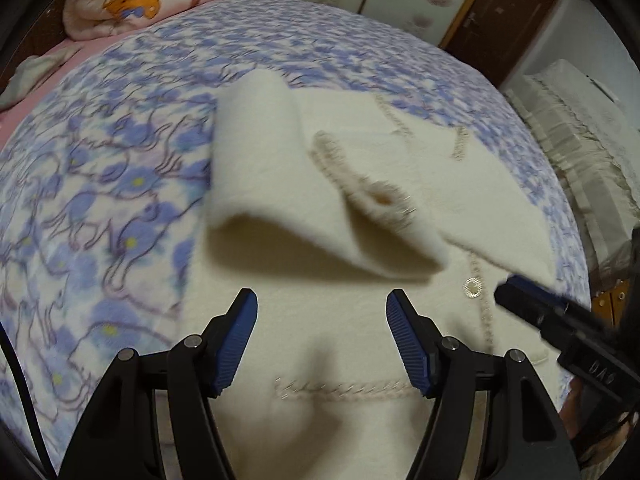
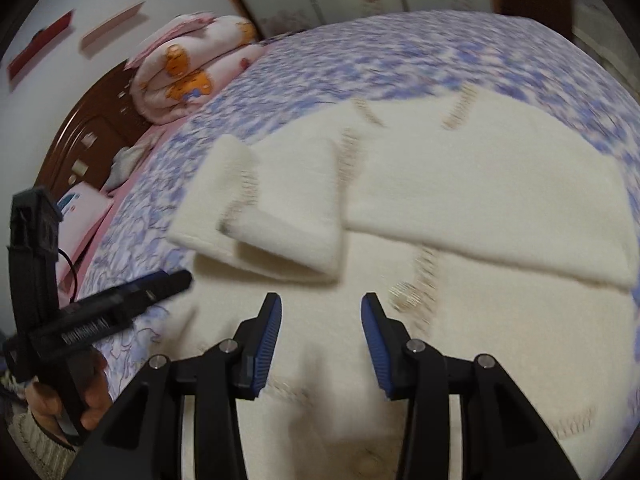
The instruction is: Fold large clothes
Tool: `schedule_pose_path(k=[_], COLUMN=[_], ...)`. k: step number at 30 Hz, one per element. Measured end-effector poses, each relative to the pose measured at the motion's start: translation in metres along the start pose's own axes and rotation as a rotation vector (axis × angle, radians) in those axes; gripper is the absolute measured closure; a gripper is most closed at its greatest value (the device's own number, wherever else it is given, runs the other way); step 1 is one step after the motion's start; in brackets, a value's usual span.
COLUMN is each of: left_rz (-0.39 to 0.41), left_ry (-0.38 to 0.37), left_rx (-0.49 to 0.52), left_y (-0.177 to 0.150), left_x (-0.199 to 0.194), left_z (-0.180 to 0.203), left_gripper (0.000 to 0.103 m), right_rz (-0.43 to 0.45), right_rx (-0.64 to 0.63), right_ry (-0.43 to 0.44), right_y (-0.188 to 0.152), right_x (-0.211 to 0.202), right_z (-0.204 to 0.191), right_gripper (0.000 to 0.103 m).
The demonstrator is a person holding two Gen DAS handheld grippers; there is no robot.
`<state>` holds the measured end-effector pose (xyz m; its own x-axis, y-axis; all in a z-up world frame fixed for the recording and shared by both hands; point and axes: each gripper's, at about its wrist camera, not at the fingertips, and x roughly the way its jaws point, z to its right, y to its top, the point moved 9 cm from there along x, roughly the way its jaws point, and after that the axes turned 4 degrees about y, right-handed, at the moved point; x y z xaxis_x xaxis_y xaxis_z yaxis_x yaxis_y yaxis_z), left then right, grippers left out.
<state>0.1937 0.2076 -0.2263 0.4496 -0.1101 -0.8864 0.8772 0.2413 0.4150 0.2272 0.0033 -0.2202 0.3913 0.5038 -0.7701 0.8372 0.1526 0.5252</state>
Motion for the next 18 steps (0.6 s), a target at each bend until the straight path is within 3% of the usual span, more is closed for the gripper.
schedule_pose_path(k=[4,11,12,13,15,18], left_rz=[-0.013,-0.057,-0.056,-0.055,-0.047,-0.026], left_ry=[-0.002,0.002,0.002,0.002,0.001,-0.021], left_rx=[-0.052,-0.121,-0.122,-0.122,-0.121,-0.119], left_y=[-0.012,-0.025,-0.025,-0.024,-0.023,-0.02], left_x=[0.0,0.011,0.012,0.012,0.012,0.009], left_z=[-0.025,-0.049,-0.049,-0.048,-0.045,-0.04], left_gripper=[0.037,0.037,0.037,0.037,0.037,0.037], right_rz=[-0.008,-0.124,-0.131,-0.131,-0.095,0.099], right_rx=[-0.152,-0.342,-0.352,-0.358,-0.347,-0.224], right_ry=[0.002,-0.138,-0.145,-0.146,-0.145,-0.083], right_y=[0.018,0.031,0.036,0.042,0.062,0.111], right_x=[0.023,0.087,0.091,0.091,0.079,0.021], right_z=[-0.034,-0.039,-0.039,-0.041,-0.045,-0.035], right_gripper=[0.061,0.062,0.066,0.093,0.097,0.097])
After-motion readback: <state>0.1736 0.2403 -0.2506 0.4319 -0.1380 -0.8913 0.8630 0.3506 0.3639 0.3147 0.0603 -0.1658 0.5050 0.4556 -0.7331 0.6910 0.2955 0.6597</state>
